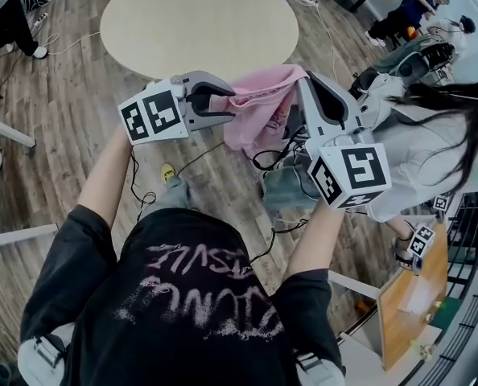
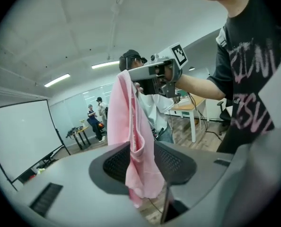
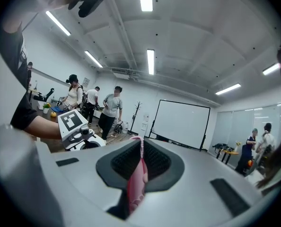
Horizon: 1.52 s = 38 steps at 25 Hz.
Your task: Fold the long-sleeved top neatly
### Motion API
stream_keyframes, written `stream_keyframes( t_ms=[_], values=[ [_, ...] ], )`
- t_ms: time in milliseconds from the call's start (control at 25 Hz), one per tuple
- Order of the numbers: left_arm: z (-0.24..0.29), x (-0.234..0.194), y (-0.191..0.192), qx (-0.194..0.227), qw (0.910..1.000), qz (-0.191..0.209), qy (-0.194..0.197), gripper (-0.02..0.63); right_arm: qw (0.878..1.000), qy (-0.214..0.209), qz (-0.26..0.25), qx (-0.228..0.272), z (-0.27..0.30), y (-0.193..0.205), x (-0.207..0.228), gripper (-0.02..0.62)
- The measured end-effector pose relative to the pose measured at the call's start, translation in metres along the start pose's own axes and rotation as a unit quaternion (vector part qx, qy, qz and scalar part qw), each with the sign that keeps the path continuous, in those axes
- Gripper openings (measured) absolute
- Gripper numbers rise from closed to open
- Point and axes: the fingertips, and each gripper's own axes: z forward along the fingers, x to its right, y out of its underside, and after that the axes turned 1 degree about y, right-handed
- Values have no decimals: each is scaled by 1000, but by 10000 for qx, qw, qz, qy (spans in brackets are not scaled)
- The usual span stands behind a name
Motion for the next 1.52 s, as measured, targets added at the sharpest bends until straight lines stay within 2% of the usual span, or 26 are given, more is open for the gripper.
stream_keyframes(
  t_ms=[120,240,320,400,560,720,880,1080,1320,1520],
  values=[
    [-7,-17,3,54,9993,-99,-357,195,10000,23,51,-3,2,1,1,21],
    [-4,-9,1,25,9998,-18,-178,187,9999,49,102,-1,5,1,2,21],
    [5,-1,7,-192,9998,79,-76,138,9999,67,135,3,7,1,3,21],
    [8,1,16,-390,9992,102,-78,46,9998,85,169,5,9,1,4,21],
    [-12,5,22,-562,9983,45,156,41,9996,110,241,-19,11,6,5,21],
    [-44,0,18,-930,9953,238,104,40,9993,85,324,-144,7,24,6,21],
    [-77,-18,3,-1127,9927,403,-135,38,9991,-23,365,-228,6,29,0,21],
    [-114,-38,-13,-1614,9815,858,-574,37,9996,-161,104,-221,15,18,-18,21],
    [-137,-53,-30,-1658,9734,1087,-1152,37,9995,-253,-13,-162,34,12,-17,23],
    [-147,-86,-30,-1733,9677,1076,-1484,37,9994,-327,-67,-105,52,8,-13,23]
  ],
)
